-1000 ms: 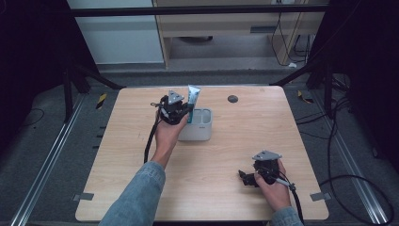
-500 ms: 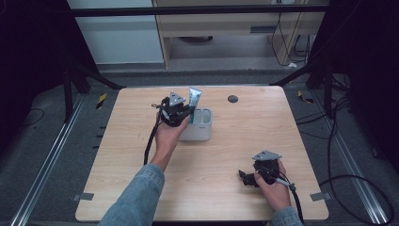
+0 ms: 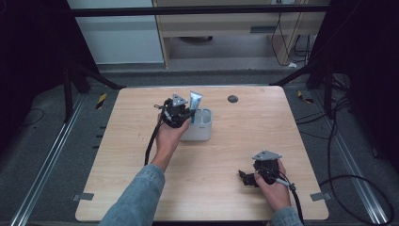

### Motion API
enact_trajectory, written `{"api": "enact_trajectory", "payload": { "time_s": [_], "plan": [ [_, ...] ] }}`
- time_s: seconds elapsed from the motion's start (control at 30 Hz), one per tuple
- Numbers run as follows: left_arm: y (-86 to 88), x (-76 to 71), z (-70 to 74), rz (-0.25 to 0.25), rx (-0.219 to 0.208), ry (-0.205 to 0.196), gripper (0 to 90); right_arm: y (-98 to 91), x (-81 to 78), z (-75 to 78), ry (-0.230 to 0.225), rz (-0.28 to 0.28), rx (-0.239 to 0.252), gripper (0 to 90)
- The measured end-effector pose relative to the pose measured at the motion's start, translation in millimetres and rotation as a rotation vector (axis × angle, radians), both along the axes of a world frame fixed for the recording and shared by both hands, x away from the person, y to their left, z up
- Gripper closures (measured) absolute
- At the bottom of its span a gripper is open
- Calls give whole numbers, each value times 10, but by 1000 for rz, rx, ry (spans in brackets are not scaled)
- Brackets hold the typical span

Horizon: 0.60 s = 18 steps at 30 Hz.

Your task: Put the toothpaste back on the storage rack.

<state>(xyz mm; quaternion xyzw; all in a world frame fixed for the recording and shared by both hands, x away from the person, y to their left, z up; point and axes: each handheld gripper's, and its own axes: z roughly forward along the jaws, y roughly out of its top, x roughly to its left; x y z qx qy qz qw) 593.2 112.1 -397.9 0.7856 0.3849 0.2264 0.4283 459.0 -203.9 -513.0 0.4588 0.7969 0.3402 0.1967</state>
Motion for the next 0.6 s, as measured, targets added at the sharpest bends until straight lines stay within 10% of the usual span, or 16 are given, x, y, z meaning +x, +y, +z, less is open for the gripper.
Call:
{"api": "enact_trajectory", "payload": {
  "time_s": [0.6],
  "plan": [
    [-29, 29, -45, -2, 29, 50, 773, 0, 0, 0, 1, 0, 1, 4]
  ]
}}
